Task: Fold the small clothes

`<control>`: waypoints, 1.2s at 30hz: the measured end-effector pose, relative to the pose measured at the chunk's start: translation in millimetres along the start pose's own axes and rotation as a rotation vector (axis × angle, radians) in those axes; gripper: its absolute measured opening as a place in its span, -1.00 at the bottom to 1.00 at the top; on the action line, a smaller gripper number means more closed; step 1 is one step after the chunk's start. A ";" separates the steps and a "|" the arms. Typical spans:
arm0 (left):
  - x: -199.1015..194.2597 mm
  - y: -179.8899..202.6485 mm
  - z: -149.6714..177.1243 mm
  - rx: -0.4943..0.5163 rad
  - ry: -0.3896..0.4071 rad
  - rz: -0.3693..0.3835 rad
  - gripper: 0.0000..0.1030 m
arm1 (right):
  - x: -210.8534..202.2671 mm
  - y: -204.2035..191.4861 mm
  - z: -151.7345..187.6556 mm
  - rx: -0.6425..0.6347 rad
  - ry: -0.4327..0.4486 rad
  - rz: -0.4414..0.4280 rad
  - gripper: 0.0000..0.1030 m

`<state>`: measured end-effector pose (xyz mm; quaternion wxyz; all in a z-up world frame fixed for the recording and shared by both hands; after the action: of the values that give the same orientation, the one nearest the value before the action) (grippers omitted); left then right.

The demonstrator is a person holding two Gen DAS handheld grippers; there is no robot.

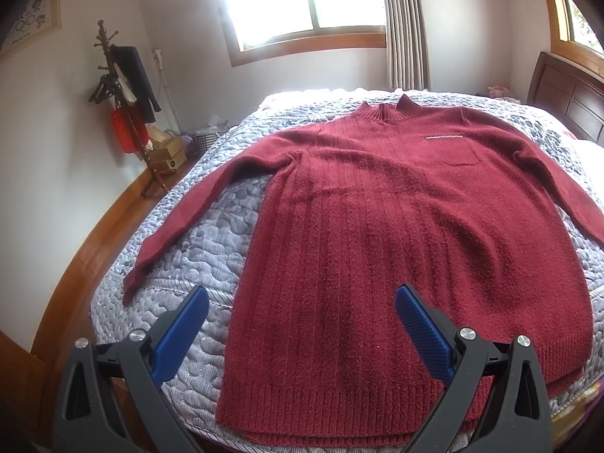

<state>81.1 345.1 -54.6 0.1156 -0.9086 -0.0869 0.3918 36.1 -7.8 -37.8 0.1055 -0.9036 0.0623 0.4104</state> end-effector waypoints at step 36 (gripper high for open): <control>45.4 114.3 -92.9 0.041 0.067 0.081 0.93 | 97.5 228.6 -78.7 0.333 -0.125 0.190 0.95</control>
<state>187.7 233.7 -55.9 0.1208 -0.9214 -0.0382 0.3674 111.8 -251.0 -92.9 0.2180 -0.8366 0.2077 0.4577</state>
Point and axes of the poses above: each gripper's, at about its wrist camera, not at the fingertips, and x roughly the way its jaws point, y to its right, z to its underside, the point moved 4 cm from there along x, roughly the way its jaws point, and after that the axes turned 8 degrees about x, right-handed, at the moved point
